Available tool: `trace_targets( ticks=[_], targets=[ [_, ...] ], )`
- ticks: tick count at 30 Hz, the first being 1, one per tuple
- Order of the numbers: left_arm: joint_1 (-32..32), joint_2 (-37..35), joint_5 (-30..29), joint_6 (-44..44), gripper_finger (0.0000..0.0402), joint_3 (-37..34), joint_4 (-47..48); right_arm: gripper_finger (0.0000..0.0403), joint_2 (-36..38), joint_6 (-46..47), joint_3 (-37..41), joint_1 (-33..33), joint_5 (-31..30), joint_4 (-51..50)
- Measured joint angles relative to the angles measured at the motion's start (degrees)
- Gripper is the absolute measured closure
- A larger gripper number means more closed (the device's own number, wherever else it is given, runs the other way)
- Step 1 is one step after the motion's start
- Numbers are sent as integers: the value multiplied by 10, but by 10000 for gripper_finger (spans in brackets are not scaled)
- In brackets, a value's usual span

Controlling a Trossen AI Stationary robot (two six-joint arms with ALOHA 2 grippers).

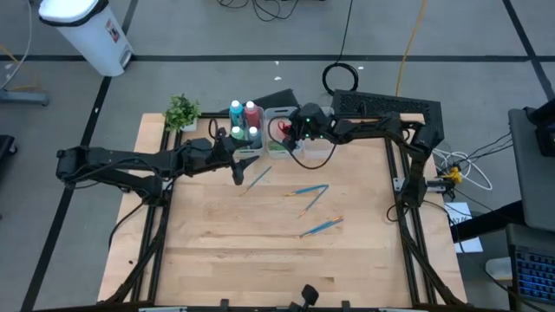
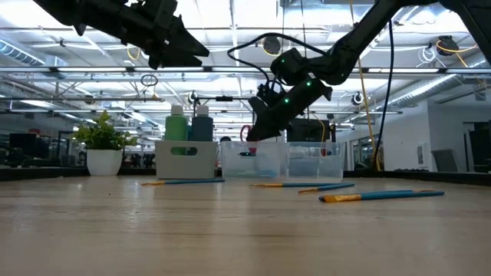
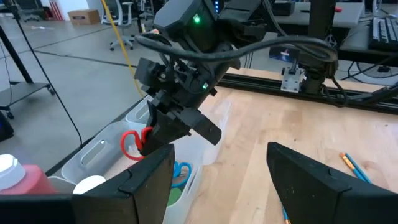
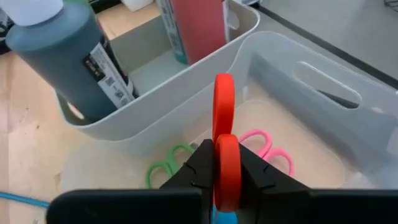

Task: Pick & Place Paint Supplies
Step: Put the red scissors into the left transparent bin

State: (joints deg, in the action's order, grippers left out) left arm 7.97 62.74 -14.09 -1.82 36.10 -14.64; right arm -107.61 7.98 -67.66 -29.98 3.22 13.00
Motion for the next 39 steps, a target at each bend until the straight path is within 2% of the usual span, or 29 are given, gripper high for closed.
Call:
trace_targets(
  ticks=[27,36,39],
  targets=[
    [0,0,0,-2,144,0,9,379,9,-8,4,11,0,-28],
    [0,0,0,-2,144,0,12,355,9,-5,6,12,-4,-34],
    [0,0,0,-2,144,0,12,345,9,-5,7,12,-27,-30]
  ],
)
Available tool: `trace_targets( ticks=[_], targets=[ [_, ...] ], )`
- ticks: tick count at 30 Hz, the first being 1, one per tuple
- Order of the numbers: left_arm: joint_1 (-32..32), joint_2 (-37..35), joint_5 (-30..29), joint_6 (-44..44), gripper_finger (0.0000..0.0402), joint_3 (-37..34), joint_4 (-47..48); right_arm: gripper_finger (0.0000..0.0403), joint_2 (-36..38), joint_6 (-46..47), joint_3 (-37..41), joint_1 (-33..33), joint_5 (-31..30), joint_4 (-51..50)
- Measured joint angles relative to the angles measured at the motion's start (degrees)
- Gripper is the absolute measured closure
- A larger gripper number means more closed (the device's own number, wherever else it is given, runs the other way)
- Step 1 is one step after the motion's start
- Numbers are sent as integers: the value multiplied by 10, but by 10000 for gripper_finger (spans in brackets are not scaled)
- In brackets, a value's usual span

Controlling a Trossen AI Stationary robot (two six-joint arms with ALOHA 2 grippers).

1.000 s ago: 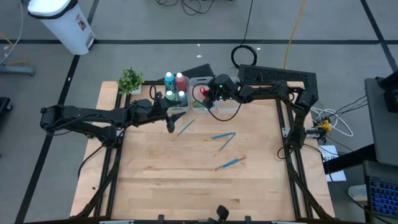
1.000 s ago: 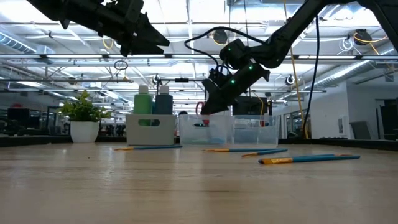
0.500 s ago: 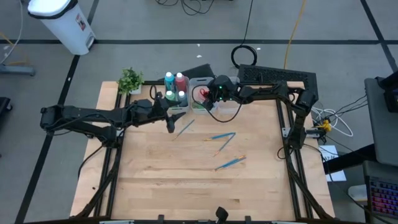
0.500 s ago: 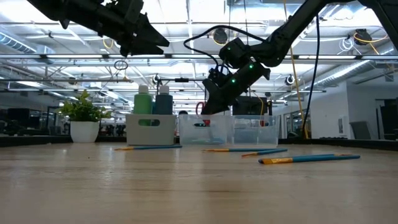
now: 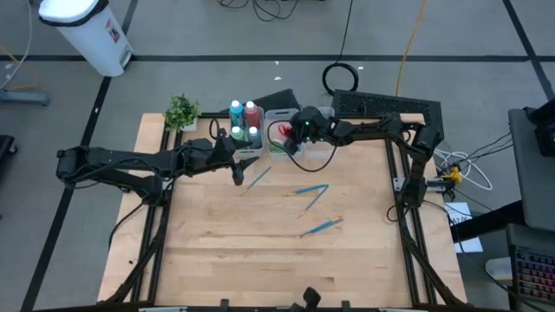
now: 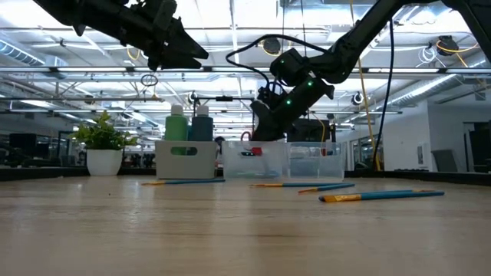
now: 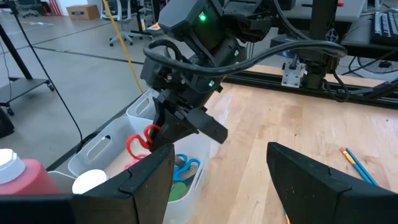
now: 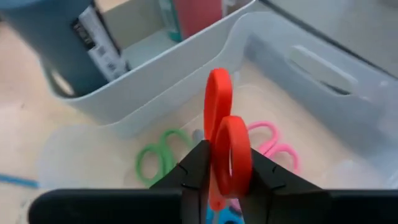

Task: Pick & Place Paint Supplies
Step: Put the red scissors into the left transparent bin, then put the blue paint brush into the right transparent bin

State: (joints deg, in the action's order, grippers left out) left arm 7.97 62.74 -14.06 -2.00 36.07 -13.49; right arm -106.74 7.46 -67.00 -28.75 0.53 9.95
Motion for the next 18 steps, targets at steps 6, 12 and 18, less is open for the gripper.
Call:
trace_targets(
  ticks=[6,12,18],
  targets=[
    [0,0,0,0,144,0,0,323,0,0,0,0,-28,20],
    [0,0,0,0,144,0,0,296,0,-12,0,8,-53,35],
    [0,0,0,0,144,0,0,265,0,-35,0,26,-51,62]
  ],
)
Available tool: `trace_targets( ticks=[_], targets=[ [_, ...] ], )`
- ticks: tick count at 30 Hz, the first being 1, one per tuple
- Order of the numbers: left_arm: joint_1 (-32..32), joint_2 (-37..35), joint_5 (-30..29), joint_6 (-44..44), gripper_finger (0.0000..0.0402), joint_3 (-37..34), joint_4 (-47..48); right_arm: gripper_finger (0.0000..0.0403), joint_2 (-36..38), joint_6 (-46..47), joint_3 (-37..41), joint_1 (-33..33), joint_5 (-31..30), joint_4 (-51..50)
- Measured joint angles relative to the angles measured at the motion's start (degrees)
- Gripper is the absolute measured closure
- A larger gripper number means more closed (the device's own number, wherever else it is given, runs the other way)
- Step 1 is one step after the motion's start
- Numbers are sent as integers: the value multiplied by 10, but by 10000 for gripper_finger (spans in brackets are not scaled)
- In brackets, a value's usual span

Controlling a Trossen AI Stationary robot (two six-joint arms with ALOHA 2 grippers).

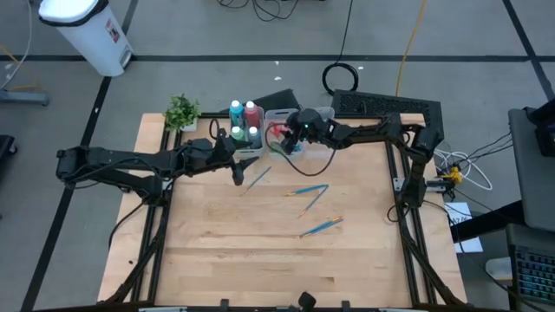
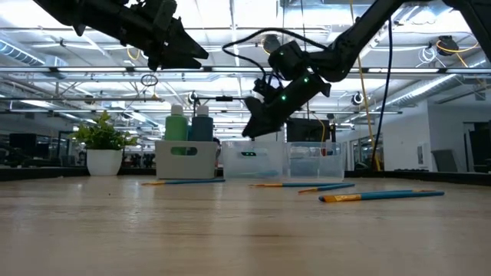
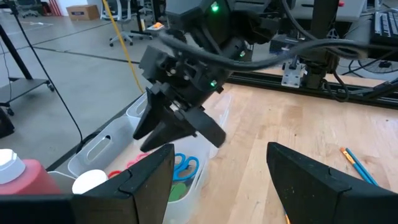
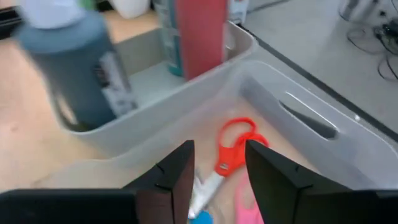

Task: Pick & Place Paint Supplies
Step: Put the blue paint brush into the right transparent bin

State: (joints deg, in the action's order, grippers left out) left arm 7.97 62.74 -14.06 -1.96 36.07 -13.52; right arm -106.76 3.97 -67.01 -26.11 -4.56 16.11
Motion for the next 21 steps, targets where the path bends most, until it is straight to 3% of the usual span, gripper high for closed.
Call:
trace_targets(
  ticks=[4,9,17,21],
  targets=[
    [0,0,0,-2,144,0,1,253,15,-29,0,20,1,4],
    [0,0,10,-78,144,0,47,251,53,-62,0,50,0,-1],
    [-23,1,87,-96,144,0,193,252,140,-95,-1,105,1,-83],
    [-65,37,69,-142,144,-2,276,254,178,-98,-1,129,1,-128]
  ],
)
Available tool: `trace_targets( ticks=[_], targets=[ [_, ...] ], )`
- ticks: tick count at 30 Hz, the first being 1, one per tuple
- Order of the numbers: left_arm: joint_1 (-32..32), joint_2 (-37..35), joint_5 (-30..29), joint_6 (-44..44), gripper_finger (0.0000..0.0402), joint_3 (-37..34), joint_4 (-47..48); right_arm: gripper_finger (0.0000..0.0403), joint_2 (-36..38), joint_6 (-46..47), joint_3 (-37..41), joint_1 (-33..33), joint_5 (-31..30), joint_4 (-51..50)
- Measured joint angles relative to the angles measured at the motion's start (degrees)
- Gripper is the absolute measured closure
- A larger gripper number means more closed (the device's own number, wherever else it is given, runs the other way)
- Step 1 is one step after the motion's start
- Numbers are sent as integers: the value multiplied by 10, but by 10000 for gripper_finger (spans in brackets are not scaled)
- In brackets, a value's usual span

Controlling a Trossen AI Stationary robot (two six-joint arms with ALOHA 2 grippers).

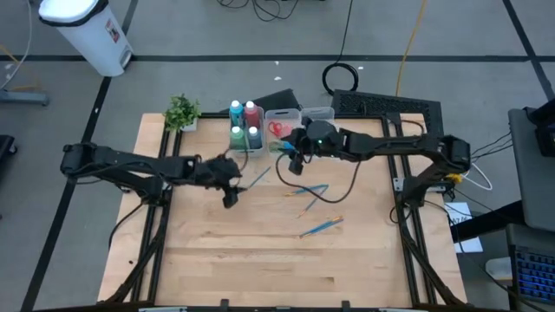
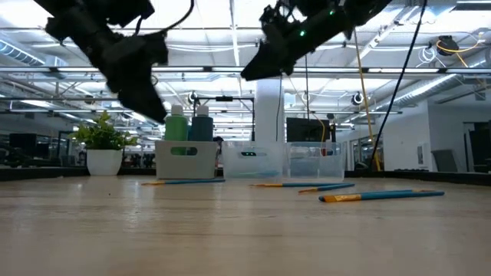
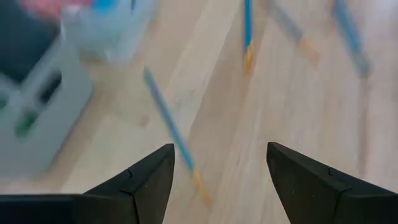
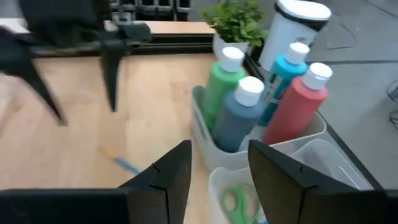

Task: Pick & Place Paint Supplies
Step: Put the blue paint brush into the right transparent bin

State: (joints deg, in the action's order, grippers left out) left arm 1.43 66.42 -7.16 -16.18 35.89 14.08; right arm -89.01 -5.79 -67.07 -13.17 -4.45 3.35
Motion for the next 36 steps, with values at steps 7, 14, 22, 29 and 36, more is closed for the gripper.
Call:
trace_targets(
  ticks=[7,14,22,29,36],
  targets=[
    [-53,112,-75,-37,144,1,-12,263,24,1,0,35,0,-12],
    [-49,190,-80,-116,144,1,-5,264,23,0,0,47,0,-18],
    [-28,223,-59,-156,144,3,-10,266,22,5,0,47,0,-30],
    [-27,224,-54,-160,159,3,-11,268,22,4,0,47,0,-30],
    [-27,225,-51,-176,251,3,-7,269,22,4,0,47,0,-36]
  ],
)
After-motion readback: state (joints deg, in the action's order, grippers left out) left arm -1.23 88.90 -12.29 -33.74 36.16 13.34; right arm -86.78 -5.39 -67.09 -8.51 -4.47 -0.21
